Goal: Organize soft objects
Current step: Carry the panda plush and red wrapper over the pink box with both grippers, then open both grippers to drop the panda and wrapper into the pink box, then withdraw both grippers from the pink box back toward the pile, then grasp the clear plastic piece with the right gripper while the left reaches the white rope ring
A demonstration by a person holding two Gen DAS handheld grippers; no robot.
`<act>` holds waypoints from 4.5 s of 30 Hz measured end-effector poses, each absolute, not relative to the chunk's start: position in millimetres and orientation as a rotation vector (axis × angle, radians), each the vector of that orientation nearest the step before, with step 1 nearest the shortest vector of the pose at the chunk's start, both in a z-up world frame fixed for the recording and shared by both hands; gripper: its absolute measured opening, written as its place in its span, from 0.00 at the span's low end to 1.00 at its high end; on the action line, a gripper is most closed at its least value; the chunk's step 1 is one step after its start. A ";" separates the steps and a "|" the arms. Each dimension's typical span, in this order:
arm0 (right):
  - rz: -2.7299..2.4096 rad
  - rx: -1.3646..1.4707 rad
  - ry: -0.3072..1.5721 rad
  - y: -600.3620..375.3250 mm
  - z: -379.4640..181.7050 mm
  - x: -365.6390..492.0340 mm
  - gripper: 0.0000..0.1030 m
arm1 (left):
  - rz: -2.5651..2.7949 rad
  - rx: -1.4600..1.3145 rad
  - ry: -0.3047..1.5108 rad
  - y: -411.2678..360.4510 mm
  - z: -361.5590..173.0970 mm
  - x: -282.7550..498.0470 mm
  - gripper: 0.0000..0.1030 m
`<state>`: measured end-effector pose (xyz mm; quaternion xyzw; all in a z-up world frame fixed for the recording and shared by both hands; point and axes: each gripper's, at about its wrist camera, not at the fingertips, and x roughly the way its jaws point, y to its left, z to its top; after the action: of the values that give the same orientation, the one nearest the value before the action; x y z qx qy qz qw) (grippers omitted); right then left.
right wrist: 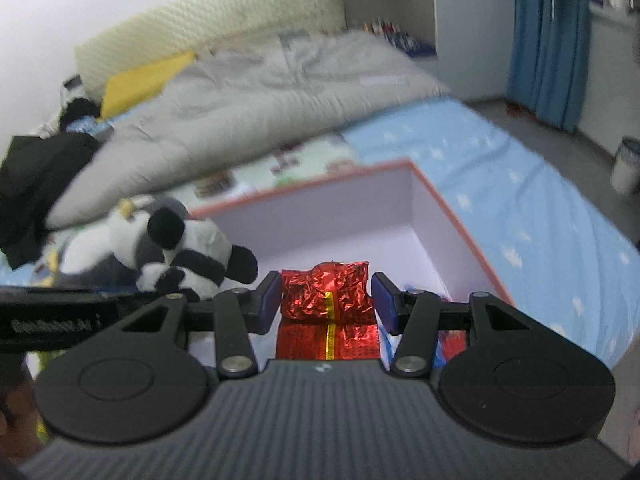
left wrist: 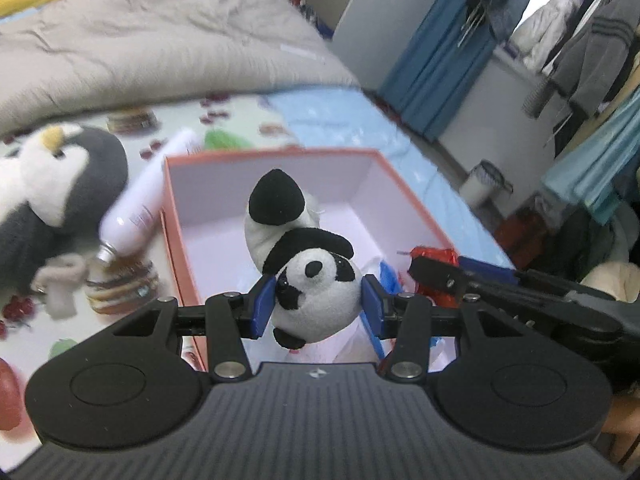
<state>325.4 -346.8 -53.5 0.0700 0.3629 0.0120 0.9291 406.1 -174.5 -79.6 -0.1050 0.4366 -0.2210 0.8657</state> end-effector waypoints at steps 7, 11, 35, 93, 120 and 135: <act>-0.005 0.200 0.863 -365.6 -101.0 341.4 0.52 | -0.452 -0.223 0.993 -186.1 -121.0 435.4 0.51; -0.003 0.211 0.890 -371.9 -110.9 350.3 0.53 | -0.454 -0.207 1.018 -190.0 -130.9 438.3 0.51; 0.063 0.200 0.705 -345.4 -23.5 272.4 0.63 | -0.416 -0.216 0.808 -139.8 -16.2 331.6 0.59; 0.429 0.060 0.707 -144.5 -123.1 177.3 0.63 | -0.141 -0.461 0.705 74.6 -134.1 204.6 0.58; 0.436 -0.035 0.716 -70.5 -218.2 378.4 0.58 | -0.213 -0.605 0.759 111.9 -253.7 401.6 0.42; 0.425 -0.001 0.709 -79.0 -215.5 386.2 0.29 | -0.273 -0.774 0.739 111.3 -275.7 413.9 0.44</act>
<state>386.2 -79.0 -215.5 -0.0006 0.3443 0.2064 0.9159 413.9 111.3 -275.7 -0.3678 0.3512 -0.1298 0.8512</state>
